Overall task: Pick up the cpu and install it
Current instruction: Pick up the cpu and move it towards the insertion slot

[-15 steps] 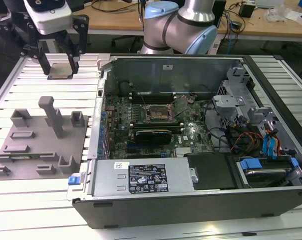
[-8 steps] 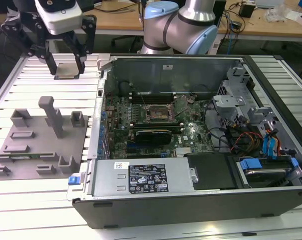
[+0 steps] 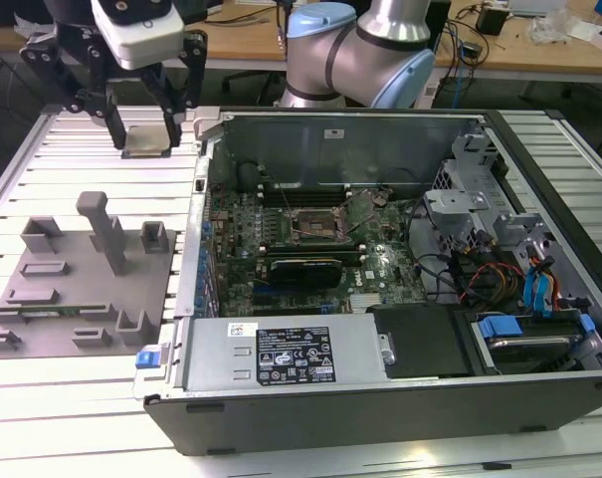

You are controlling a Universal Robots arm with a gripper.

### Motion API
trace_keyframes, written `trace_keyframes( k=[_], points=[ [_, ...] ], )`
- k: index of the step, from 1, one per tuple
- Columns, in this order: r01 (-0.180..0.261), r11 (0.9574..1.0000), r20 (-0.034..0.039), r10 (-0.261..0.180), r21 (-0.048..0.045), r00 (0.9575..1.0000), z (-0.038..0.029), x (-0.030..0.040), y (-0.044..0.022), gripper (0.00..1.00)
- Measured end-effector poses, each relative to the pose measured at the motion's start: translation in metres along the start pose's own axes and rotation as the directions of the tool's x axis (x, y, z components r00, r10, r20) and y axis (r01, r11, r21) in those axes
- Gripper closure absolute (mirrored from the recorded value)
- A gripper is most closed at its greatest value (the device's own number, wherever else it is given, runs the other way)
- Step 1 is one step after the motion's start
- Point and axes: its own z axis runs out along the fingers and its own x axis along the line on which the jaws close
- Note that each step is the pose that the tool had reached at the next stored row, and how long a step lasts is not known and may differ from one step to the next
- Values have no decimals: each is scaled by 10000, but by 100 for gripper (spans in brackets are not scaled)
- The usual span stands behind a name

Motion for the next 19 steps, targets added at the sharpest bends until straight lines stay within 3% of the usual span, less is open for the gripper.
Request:
trace_keyframes(
  k=[5,7,19],
  points=[
    [-1,10000,-1,1,0,10000,2,-119,-5,45],
    [0,10000,0,0,0,10000,4,-202,-9,45],
    [-1,10000,-1,1,0,10000,9,-471,-21,45]
  ],
)
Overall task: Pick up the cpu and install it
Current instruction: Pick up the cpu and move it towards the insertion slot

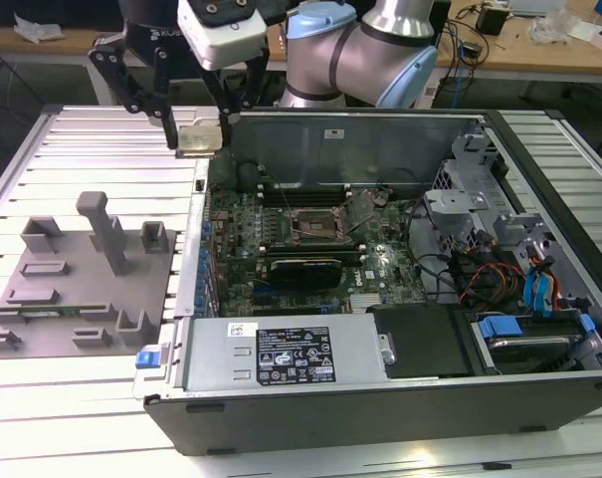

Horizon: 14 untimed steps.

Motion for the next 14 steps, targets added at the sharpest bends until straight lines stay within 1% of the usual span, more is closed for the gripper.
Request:
trace_keyframes(
  k=[4,14],
  points=[
    [1,10000,0,-1,0,10000,2,-71,-3,45],
    [1,10000,0,-1,0,10000,4,-219,-10,45]
  ],
)
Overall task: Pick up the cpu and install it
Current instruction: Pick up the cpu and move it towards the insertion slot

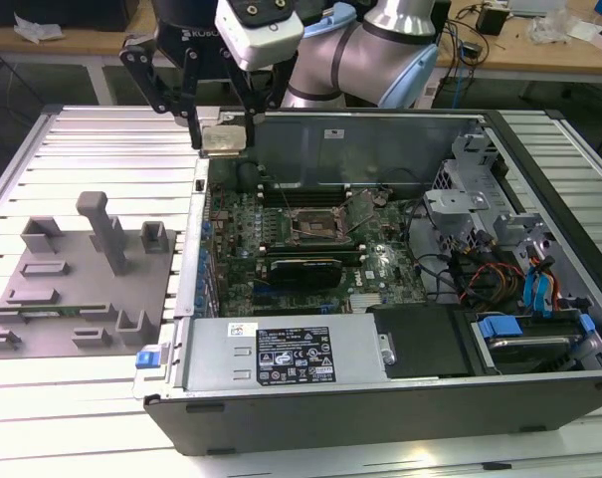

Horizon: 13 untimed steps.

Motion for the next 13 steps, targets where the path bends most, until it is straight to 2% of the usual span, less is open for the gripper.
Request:
trace_keyframes(
  k=[4,10,13],
  points=[
    [0,10000,0,0,0,10000,1,-62,-3,45],
    [1,10000,0,-1,0,10000,4,-210,-9,45],
    [0,10000,-1,0,0,10000,5,-256,-11,45]
  ],
)
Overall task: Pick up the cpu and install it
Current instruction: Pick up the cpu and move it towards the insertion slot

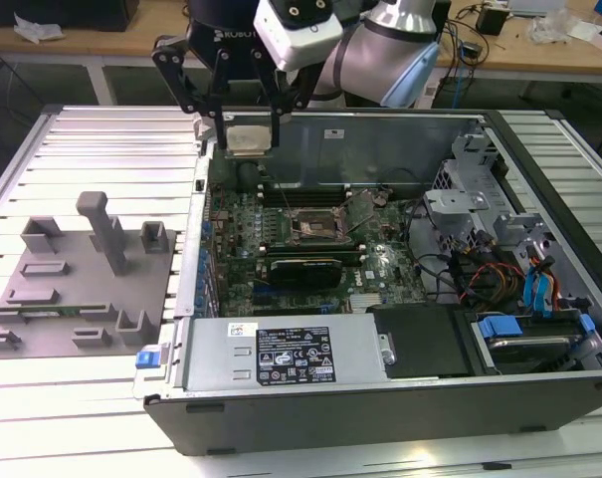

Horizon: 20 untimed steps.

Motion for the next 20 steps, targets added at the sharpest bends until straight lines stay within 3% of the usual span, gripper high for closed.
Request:
trace_keyframes(
  k=[4,17,20],
  points=[
    [0,10000,1,0,0,10000,2,-84,-4,45],
    [1,10000,-1,-1,0,10000,11,-546,-24,45],
    [-2,10000,-1,2,0,10000,11,-577,-25,45]
  ],
)
